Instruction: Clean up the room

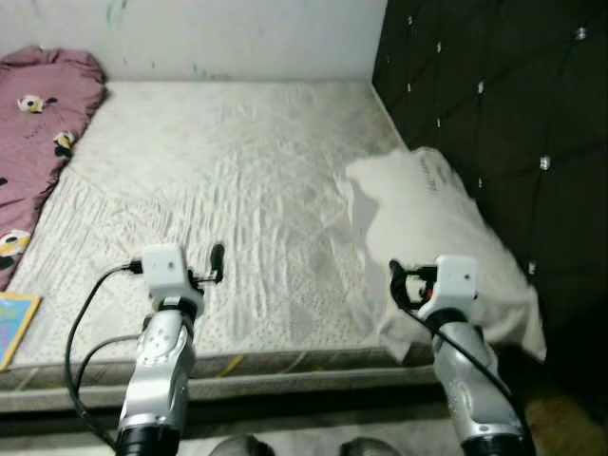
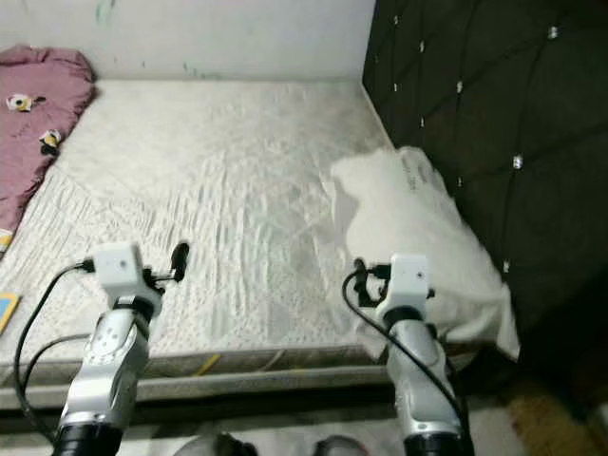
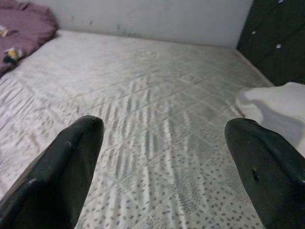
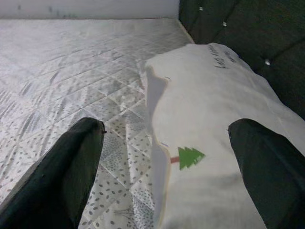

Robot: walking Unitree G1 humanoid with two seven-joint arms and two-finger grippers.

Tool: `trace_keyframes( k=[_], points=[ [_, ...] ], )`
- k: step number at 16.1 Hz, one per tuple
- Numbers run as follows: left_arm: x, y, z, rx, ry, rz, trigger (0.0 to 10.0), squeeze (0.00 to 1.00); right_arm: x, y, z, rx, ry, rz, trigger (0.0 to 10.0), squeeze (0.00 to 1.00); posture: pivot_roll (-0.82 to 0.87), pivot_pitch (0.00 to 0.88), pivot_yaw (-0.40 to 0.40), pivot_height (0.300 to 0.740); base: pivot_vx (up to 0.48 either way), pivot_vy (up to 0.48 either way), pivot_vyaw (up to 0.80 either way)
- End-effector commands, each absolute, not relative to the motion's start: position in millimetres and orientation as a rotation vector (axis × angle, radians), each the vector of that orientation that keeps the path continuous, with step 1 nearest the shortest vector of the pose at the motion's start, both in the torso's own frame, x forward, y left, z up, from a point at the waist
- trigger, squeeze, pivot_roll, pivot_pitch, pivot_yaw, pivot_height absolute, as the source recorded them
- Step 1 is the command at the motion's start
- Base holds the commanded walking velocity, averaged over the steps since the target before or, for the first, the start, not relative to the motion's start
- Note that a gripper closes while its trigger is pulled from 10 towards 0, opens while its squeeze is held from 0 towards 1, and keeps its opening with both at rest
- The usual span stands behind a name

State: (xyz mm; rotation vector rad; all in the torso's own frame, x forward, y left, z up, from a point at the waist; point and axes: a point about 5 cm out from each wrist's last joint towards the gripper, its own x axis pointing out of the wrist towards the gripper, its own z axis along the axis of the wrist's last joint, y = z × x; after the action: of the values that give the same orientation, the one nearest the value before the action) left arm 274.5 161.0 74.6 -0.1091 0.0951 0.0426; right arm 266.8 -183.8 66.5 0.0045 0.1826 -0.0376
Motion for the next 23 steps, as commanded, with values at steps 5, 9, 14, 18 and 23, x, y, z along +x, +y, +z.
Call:
trace_keyframes(
  k=[5, 9, 14, 18, 23],
  points=[
    [273, 160, 68, -0.099, 0.117, 0.038, 10.0, 0.0, 268, -195, 66, 0.102, 0.186, -0.058, 10.0, 0.0, -0.03, 0.008, 0.018, 0.74, 0.0, 0.48, 0.0],
    [264, 161, 62, -0.093, 0.138, 0.044, 10.0, 0.0, 260, -181, 57, 0.007, 0.228, 0.048, 10.0, 0.0, -0.02, 0.015, 0.017, 0.74, 0.0, 0.48, 0.0],
    [268, 160, 64, -0.093, 0.128, 0.043, 10.0, 0.0, 258, -174, 57, 0.005, 0.223, 0.092, 10.0, 0.0, -0.02, 0.022, 0.02, 0.74, 0.0, 0.48, 0.0],
    [268, 160, 65, -0.083, 0.126, 0.04, 10.0, 0.0, 258, -179, 56, 0.029, 0.238, 0.062, 10.0, 0.0, -0.02, 0.027, 0.019, 0.74, 0.0, 0.48, 0.36],
    [268, 155, 71, -0.106, 0.085, -0.019, 10.0, 0.0, 259, -179, 56, 0.031, 0.24, 0.067, 10.0, 0.0, -0.02, 0.027, 0.021, 0.74, 0.0, 0.0, 0.0]
  ],
)
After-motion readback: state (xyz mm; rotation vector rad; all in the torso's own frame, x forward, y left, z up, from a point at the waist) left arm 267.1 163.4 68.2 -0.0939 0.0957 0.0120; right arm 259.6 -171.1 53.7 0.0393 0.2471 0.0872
